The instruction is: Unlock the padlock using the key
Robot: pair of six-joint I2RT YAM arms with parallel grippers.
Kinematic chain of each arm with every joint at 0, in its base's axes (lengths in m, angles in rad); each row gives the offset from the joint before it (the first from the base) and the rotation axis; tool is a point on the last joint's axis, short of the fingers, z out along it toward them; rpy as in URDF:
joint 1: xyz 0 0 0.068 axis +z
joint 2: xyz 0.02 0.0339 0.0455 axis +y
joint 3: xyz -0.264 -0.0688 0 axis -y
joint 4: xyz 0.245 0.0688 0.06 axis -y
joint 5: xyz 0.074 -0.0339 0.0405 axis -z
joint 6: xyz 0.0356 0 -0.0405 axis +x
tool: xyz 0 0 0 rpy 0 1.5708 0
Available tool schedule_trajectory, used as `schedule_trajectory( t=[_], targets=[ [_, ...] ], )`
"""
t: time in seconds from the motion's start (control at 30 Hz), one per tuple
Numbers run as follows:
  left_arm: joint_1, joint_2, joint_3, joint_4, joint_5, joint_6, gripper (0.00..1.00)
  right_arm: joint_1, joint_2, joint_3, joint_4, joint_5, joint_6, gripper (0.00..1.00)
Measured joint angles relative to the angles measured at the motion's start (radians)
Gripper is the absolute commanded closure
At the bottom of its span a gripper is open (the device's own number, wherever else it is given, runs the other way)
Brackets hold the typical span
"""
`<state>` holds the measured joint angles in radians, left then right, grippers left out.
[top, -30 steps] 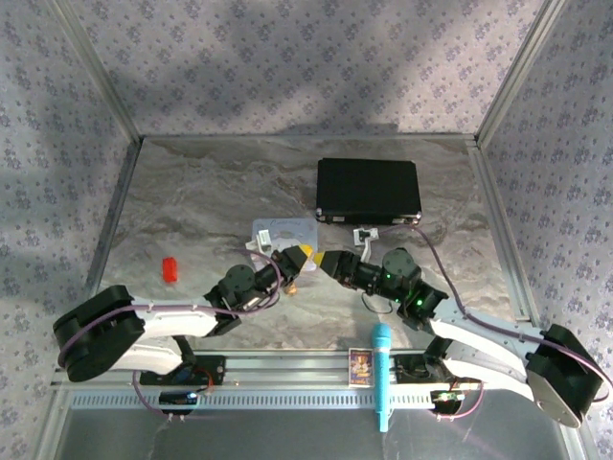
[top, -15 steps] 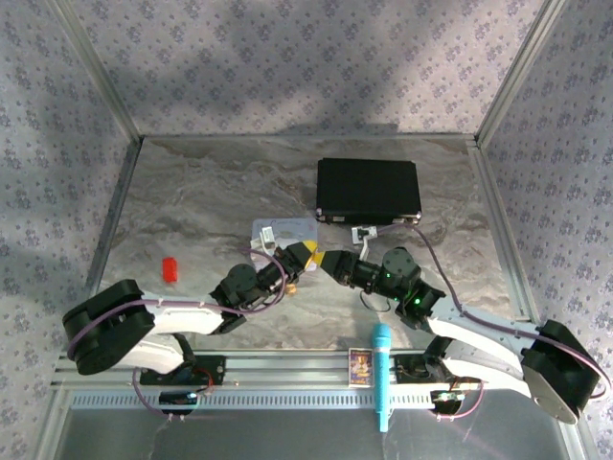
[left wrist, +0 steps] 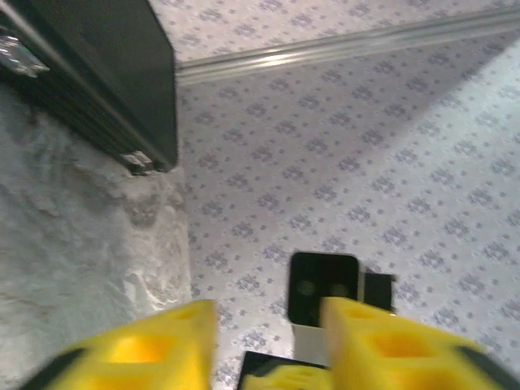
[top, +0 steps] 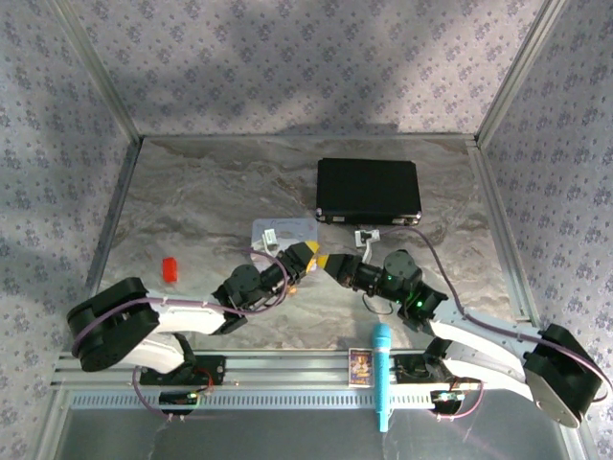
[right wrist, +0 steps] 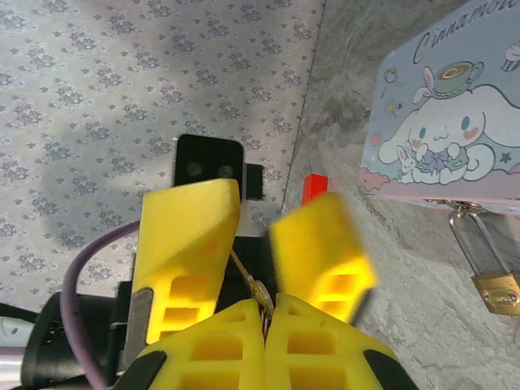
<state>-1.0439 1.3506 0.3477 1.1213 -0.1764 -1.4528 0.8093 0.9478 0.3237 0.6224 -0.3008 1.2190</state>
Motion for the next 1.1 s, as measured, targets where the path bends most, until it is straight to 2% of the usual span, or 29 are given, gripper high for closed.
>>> schedule_trajectory(
  t=[0.07, 0.17, 0.27, 0.33, 0.43, 0.53, 0.83, 1.0, 1.1],
  targets=[
    [-0.003, -0.057, -0.001, -0.106, -0.042, -0.003, 0.19, -0.005, -0.012, 0.000, -0.006, 0.000, -0.001, 1.00],
    [-0.006, -0.190, 0.035, -0.385, -0.105, 0.010, 0.15, -0.016, -0.021, -0.003, -0.025, 0.001, -0.005, 1.00],
    [-0.015, -0.291, 0.116, -0.679, -0.177, 0.048, 0.27, -0.026, -0.026, -0.003, -0.071, 0.002, -0.015, 1.00],
    [-0.019, -0.331, 0.174, -0.879, -0.213, 0.081, 0.30, -0.026, -0.032, -0.002, -0.122, 0.006, -0.032, 1.00],
    [-0.018, -0.336, 0.211, -1.081, -0.222, 0.143, 0.33, -0.026, -0.040, -0.001, -0.191, 0.010, -0.060, 1.00],
    [-0.019, -0.323, 0.198, -1.210, -0.216, 0.195, 0.33, -0.033, -0.039, 0.010, -0.254, 0.009, -0.087, 1.00],
    [-0.026, -0.323, -0.014, -1.179, -0.236, 0.275, 0.34, -0.042, 0.072, 0.062, -0.311, -0.010, -0.122, 1.00],
    [-0.026, -0.291, 0.040, -1.183, -0.237, 0.328, 0.33, -0.041, 0.128, 0.076, -0.313, -0.014, -0.129, 1.00],
    [-0.019, -0.255, 0.078, -1.141, -0.230, 0.344, 0.37, -0.037, 0.155, 0.081, -0.311, -0.014, -0.129, 1.00]
  ],
)
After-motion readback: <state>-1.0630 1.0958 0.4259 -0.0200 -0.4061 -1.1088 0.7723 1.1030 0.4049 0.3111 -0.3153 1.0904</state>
